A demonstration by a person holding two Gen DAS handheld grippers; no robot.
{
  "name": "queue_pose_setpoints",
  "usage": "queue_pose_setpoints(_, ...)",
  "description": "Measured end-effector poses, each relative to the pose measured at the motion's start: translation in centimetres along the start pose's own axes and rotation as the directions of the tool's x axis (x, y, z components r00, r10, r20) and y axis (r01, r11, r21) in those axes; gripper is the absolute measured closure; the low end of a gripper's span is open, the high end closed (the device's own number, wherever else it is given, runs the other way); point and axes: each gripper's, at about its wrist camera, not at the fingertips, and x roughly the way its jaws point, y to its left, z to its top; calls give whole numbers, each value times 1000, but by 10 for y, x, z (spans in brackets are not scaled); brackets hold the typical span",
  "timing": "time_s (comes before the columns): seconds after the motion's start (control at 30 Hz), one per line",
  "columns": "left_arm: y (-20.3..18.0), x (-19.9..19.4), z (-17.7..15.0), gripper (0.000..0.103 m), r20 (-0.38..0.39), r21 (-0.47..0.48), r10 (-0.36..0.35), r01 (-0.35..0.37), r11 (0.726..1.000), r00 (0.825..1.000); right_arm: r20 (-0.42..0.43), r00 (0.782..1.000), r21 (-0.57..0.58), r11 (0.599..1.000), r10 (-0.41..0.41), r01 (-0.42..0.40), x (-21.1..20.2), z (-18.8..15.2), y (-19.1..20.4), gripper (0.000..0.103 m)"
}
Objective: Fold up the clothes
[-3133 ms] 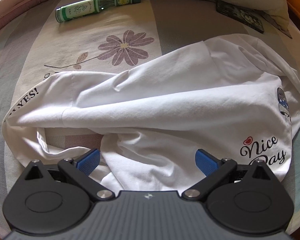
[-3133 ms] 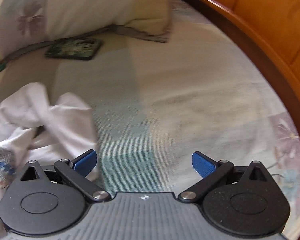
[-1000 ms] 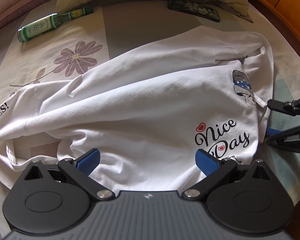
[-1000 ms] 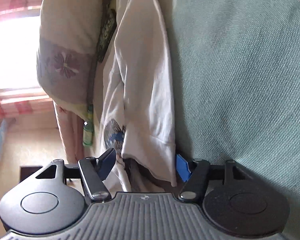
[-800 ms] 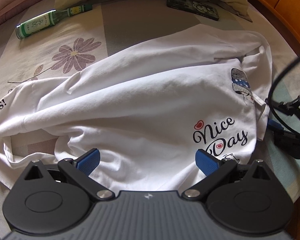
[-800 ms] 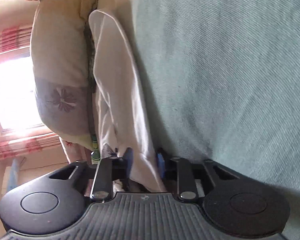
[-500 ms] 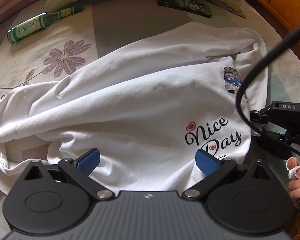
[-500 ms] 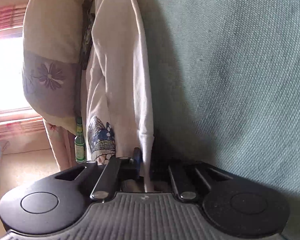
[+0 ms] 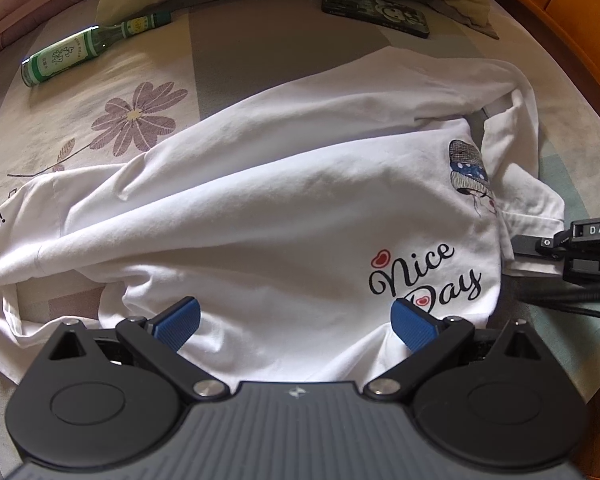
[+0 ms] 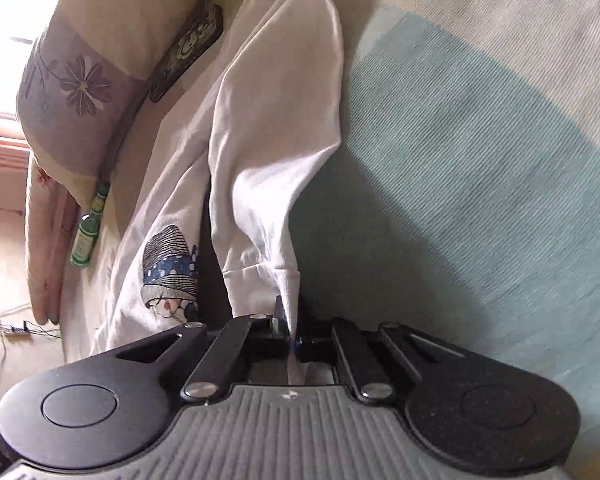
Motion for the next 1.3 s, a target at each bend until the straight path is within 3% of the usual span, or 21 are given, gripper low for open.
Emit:
queue_pose_setpoints(0.23,-20,-2,8,3,-1,4,2,-2,1000,1000,18,983,-129,975,-181,182,-55,18,-50,98)
queue_pose_setpoints(0.5,-44,-7,20,3,5,11,11,-11,1000,1000,97,923,-192,903,-372,384,-128,76,-104,97)
queue_pose_setpoints(0.87,-58,-11,30,3,14,-1,32,-32,999,999,61,870,-195,849,-489,490,-154,186,-143,97)
queue_pose_setpoints(1.03,-54,-10,29,3,13,-16,41,-41,999,999,108,814,-128,804,-570,580,-165,226,-157,96)
queue_pose_setpoints(1.07,-53,-10,28,3,13,-18,44,-44,999,999,128,794,-127,785,-594,607,-165,229,-154,91)
queue_pose_setpoints(1.1,-51,-10,27,3,13,-20,44,-43,999,999,144,779,-132,768,-610,626,-163,229,-149,79)
queue_pose_setpoints(1.13,-50,-10,27,3,12,-23,43,-43,999,999,159,763,-136,752,-626,645,-161,228,-144,76)
queue_pose_setpoints(1.17,-48,-10,26,3,11,-26,42,-42,999,999,174,747,-140,735,-642,664,-159,228,-139,64)
queue_pose_setpoints(1.2,-45,-11,25,3,12,-28,43,-42,999,999,186,744,-153,729,-642,667,-156,223,-131,50)
queue_pose_setpoints(1.3,-36,-13,23,3,12,-36,46,-46,998,999,210,742,-199,715,-637,670,-150,199,-108,39)
